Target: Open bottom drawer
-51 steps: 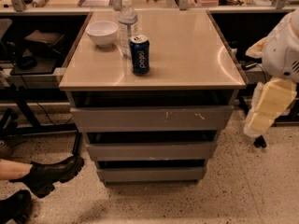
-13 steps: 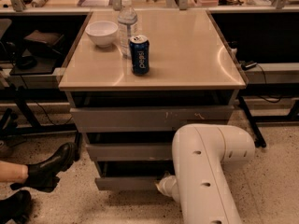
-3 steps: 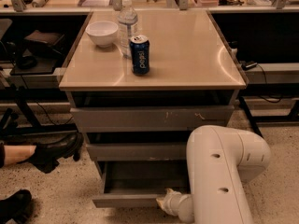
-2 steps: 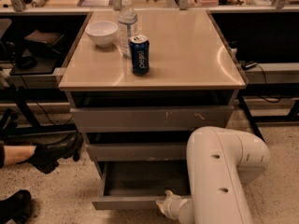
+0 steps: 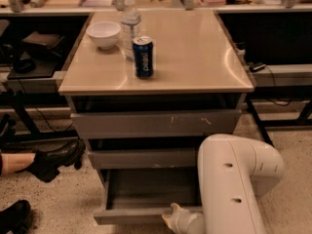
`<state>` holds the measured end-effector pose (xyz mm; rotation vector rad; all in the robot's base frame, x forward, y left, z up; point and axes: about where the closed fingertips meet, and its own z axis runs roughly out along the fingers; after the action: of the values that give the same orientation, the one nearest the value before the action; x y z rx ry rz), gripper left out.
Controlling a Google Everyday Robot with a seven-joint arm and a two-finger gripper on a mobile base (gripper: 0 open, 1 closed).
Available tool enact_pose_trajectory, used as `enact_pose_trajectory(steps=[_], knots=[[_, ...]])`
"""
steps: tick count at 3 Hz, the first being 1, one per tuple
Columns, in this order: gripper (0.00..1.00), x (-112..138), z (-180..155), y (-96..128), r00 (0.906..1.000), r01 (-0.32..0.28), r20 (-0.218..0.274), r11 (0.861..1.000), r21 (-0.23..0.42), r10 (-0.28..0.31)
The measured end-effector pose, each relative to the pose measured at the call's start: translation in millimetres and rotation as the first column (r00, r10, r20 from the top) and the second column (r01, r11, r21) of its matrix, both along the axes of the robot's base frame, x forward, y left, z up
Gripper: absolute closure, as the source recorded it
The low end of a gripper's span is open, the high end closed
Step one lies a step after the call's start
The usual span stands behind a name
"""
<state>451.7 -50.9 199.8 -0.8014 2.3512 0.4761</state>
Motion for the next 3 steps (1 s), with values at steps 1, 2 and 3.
enact_pose_trajectory(steps=[1,2,3], knots=[[1.0,0,5,0,1.0,0.0,0.0,1.0,0.0,0.0],[1.0,-24,3,-3,0.9995,0.005,0.031,1.0,0.026,-0.006],[1.0,-22,9,-3,0.9995,0.005,0.031,1.0,0.027,-0.006]])
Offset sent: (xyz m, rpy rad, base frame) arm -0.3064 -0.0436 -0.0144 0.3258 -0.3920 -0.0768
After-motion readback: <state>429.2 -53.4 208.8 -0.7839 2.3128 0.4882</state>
